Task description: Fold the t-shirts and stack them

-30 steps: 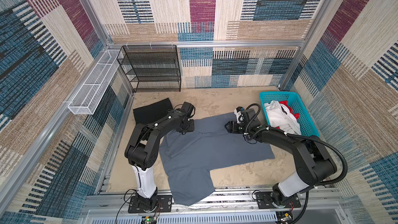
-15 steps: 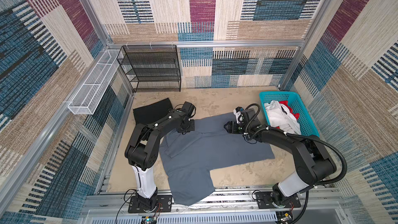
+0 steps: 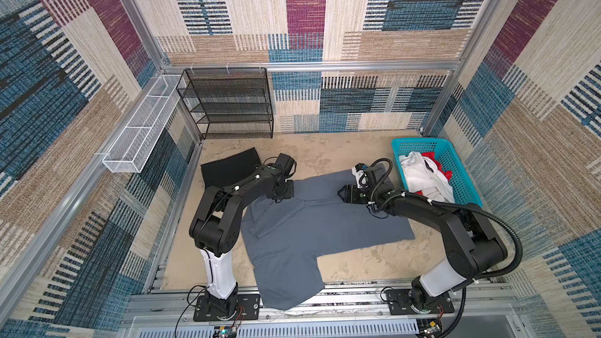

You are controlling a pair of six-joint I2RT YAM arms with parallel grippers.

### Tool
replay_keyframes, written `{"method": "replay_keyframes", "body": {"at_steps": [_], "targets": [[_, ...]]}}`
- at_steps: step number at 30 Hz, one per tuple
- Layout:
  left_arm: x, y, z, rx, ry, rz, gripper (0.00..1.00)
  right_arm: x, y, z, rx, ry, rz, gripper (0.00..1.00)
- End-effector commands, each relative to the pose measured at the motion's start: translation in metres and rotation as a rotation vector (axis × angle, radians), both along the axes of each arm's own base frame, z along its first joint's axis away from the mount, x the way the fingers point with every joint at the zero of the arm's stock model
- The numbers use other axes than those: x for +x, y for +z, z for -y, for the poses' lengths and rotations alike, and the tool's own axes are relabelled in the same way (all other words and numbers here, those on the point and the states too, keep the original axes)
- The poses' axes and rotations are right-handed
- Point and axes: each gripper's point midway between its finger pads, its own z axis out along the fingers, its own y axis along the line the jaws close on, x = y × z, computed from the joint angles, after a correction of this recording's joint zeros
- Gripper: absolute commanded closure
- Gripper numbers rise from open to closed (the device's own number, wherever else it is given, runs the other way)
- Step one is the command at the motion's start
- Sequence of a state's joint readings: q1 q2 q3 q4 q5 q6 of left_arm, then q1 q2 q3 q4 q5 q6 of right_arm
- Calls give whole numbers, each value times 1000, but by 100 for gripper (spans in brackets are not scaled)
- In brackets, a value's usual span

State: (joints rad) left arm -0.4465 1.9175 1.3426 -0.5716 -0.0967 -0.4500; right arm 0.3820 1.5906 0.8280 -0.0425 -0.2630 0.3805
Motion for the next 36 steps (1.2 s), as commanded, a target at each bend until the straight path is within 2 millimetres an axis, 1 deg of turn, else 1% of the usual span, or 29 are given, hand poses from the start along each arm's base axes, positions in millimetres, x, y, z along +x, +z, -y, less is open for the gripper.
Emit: {"method": "replay_keyframes", "body": {"at_steps": [1, 7, 9, 14, 16, 19, 25, 26, 31, 34, 36], "targets": [[0, -3, -6, 42, 13, -16, 66, 3, 8, -2, 18, 1, 27, 26], [3, -8, -8, 61, 14, -20, 64, 2, 4, -3, 16, 7, 18, 26], [2, -10, -8, 60, 13, -31, 66, 2, 4, -4, 20, 11, 17, 26], [1, -11, -7, 54, 10, -35, 75, 2, 4, -6, 26, 15, 13, 26], [1, -10, -7, 53, 13, -37, 82, 1, 3, -6, 27, 19, 10, 26], [-1, -7, -5, 38, 15, -35, 90, 1, 2, -6, 26, 19, 9, 25], [-5, 6, -6, 17, 29, -15, 97, -1, 0, -7, 32, 25, 2, 25], [-6, 8, -6, 12, 32, -13, 100, -1, 0, -7, 35, 26, 4, 25], [-17, 17, -7, -21, 63, 0, 100, -3, -1, -9, 47, 32, 3, 25], [-30, 22, -5, -44, 97, 5, 100, -4, -3, -8, 48, 32, 4, 25], [-42, 29, -1, -65, 119, 12, 100, -4, -3, -7, 41, 27, 6, 25]]}}
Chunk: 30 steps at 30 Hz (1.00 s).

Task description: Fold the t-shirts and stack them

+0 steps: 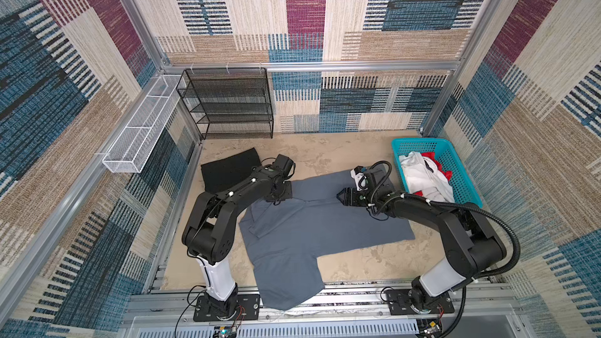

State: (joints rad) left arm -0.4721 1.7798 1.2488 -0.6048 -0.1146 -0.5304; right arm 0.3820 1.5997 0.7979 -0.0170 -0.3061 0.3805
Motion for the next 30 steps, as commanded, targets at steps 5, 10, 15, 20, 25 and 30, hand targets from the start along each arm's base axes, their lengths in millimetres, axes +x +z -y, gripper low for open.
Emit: {"method": "replay_keyframes", "body": {"at_steps": [5, 10, 15, 20, 25, 30], "targets": [[-52, 28, 18, -40, 122, 26, 100, 9, 6, 2, -12, -24, 39, 25], [-95, 35, 39, -4, 124, 27, 100, 14, 9, -3, -7, 3, 48, 25], [-128, 25, 62, 65, 88, -6, 99, 16, 7, -5, -10, 15, 50, 24], [-145, 43, 93, 93, -22, 26, 92, 19, 6, -2, -19, -6, 55, 24], [-163, 57, 136, -69, -202, 18, 74, 27, 7, -4, -24, -12, 59, 24], [-144, 59, 87, 80, -147, 105, 60, 32, 6, -6, -29, -6, 47, 24]]}}
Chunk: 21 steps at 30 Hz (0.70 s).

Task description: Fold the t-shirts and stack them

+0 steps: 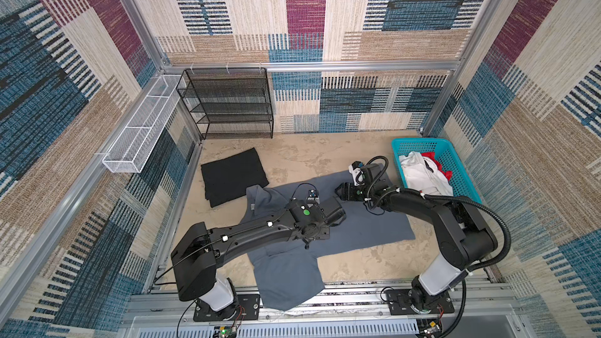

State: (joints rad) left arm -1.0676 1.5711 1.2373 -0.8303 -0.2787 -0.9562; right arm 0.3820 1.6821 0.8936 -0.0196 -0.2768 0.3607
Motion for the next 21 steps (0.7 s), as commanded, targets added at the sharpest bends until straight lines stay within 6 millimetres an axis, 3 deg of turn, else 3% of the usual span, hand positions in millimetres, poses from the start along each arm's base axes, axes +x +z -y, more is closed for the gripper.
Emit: {"method": "replay_keyframes", "body": {"at_steps": [1, 7, 11, 15, 21], "targets": [[23, 1, -45, 125, 34, 76, 60, 6, 4, -1, -4, 2, 19, 25], [94, 5, -161, 63, 334, 189, 61, 9, 10, 1, -23, -4, 25, 24], [134, 7, -209, 0, 445, 221, 63, 11, 6, 3, -44, -6, 17, 24], [166, -2, -227, -71, 480, 207, 63, 13, 1, 1, -46, -3, 5, 24], [199, -13, -226, -113, 463, 178, 63, 18, -1, -1, -53, -1, -5, 25]]}}
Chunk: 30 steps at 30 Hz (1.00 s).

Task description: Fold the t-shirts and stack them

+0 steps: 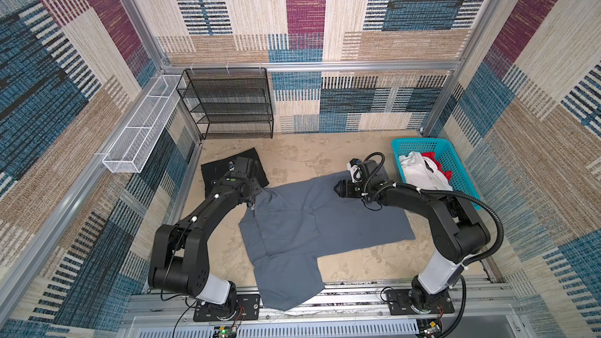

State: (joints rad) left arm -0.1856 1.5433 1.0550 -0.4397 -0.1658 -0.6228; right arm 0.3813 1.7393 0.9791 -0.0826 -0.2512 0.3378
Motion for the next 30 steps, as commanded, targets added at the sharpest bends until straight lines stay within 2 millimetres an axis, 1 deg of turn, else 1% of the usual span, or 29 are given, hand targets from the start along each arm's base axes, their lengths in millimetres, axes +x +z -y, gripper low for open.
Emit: {"method": "replay_keyframes", "body": {"at_steps": [1, 3, 7, 10, 13, 17, 21, 24, 28, 30], "targets": [[26, 3, 15, -42, -84, 30, 63, 5, 2, 0, -12, 0, 11, 25], [32, -1, 18, -51, -87, 20, 64, 6, 0, 0, -17, 1, 10, 25], [38, -12, 21, -67, -84, -17, 66, 5, -5, 1, -24, -2, -1, 25], [40, -19, 23, -78, -81, -32, 71, 5, -6, 0, -21, 3, -5, 25], [38, -23, 23, -80, -73, -61, 76, 5, -6, 1, -27, 3, -5, 25], [31, -30, 20, -73, -60, -74, 78, 5, -5, 0, -23, 6, -2, 24], [31, -37, 22, -82, -61, -93, 86, 4, -6, 0, -23, 9, -6, 24], [31, -34, 20, -77, -50, -84, 99, 3, -7, 3, -34, 0, -3, 24], [24, -20, 7, -34, -4, -53, 100, 2, -16, 12, -30, -39, -25, 24], [16, -14, -2, -17, 40, -36, 100, 1, -27, 21, -22, -68, -55, 24]]}}
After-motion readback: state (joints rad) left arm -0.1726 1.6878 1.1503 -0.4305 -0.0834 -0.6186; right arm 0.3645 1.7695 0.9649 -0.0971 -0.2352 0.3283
